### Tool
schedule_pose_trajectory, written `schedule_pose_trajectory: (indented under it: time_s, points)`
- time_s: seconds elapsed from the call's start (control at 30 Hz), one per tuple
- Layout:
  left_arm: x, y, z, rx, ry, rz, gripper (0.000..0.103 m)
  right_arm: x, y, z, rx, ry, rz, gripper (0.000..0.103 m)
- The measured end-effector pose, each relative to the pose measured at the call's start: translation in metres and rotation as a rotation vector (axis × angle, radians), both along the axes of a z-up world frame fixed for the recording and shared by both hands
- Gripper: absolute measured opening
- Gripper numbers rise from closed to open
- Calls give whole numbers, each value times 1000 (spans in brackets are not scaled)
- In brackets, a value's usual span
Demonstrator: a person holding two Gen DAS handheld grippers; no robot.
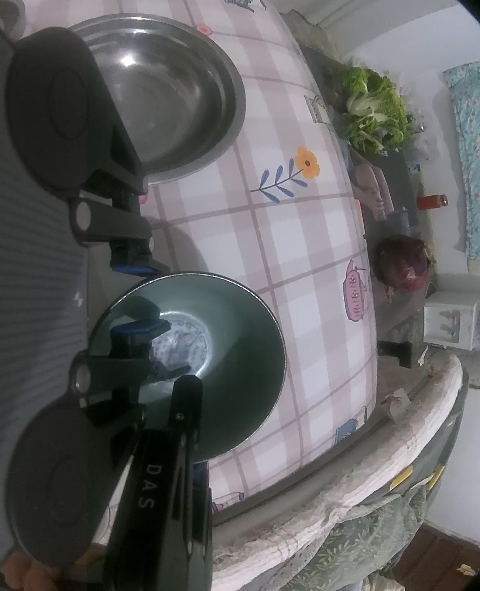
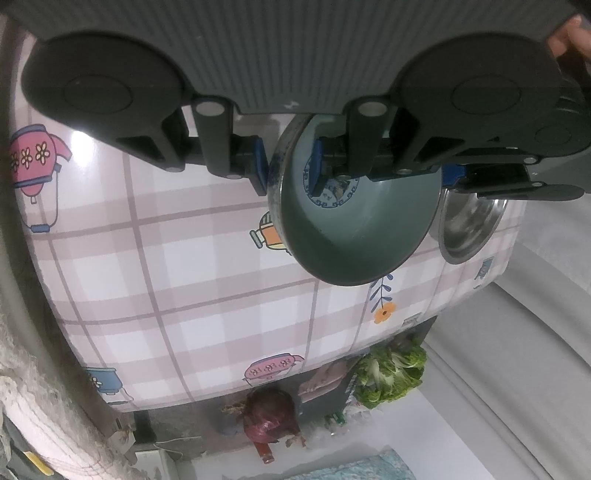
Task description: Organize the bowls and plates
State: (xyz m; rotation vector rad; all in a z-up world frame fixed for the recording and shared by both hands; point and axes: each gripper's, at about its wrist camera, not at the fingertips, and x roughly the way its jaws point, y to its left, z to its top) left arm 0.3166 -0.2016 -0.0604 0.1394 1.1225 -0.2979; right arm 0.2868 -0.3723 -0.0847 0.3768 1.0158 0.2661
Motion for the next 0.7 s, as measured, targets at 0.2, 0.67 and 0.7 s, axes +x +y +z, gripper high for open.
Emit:
schedule_pose_trajectory:
  time_s: [0.2,0.67,0.7]
  points:
    - [-2,2,3,-7,-7,1,25,-1,1,6,-5,-4,0,23]
    - [-5,7,15,-21,-27,8,25,-3,6,17,-18,-18,7,23]
    - [-6,8,16,-23,-28,9,25,-3,7,18,-19,-19,8,23]
